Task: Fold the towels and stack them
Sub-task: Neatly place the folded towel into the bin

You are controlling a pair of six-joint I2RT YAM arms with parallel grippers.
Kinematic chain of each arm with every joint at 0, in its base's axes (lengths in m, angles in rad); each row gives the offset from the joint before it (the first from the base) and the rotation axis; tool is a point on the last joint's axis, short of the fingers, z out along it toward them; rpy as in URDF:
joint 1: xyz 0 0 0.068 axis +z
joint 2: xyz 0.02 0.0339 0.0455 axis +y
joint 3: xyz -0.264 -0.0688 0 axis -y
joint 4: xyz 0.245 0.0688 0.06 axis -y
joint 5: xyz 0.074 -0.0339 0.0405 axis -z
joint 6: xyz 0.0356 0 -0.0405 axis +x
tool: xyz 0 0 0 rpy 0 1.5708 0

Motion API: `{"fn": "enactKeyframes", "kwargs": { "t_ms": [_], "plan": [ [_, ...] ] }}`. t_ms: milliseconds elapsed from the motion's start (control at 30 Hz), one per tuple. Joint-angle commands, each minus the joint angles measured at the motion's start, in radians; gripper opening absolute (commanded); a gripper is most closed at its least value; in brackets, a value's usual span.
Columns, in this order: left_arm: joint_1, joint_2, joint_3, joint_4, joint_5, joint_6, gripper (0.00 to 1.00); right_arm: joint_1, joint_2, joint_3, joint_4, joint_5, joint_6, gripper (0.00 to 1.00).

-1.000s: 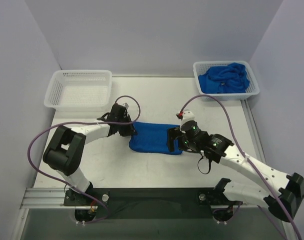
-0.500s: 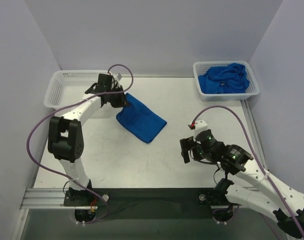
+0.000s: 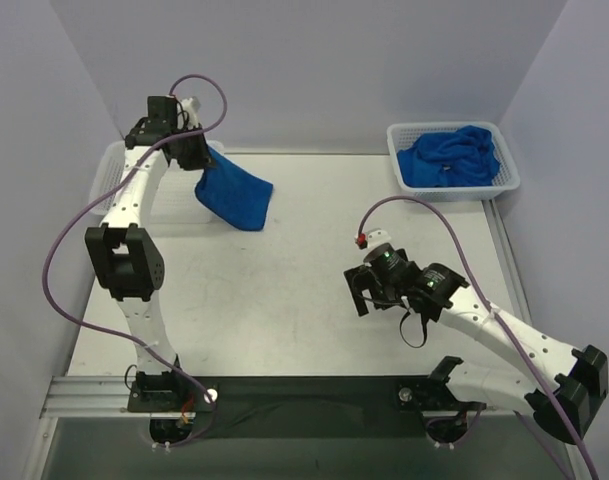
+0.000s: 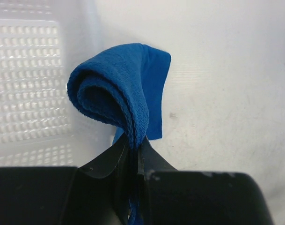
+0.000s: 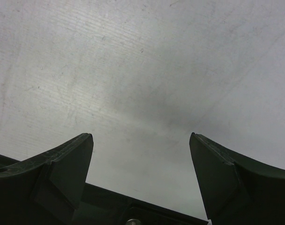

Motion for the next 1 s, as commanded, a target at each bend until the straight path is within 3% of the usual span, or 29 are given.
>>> {"fn": "enactKeyframes", "kwargs": {
  "t_ms": [0, 133, 467, 967],
  "plan": [
    [0.06, 0.052, 0.11, -0.156, -0.025, 0.074, 0.0, -0.013, 0.02, 0.063, -0.013, 0.055, 0.006, 0.86],
    [0.148, 0.099, 0.206, -0.187, -0.029, 0.1, 0.0, -0.013, 0.073, 0.091, -0.014, 0.038, 0.003, 0.86],
    [0.235, 0.228, 0.423, -0.228, -0.007, 0.155, 0.0, -0.029, 0.201, 0.209, -0.028, 0.026, -0.026, 0.86],
    [0.295, 0.311, 0.438, -0.101, -0.05, 0.091, 0.0, -0.032, 0.327, 0.311, -0.048, 0.052, -0.054, 0.86]
  ]
}}
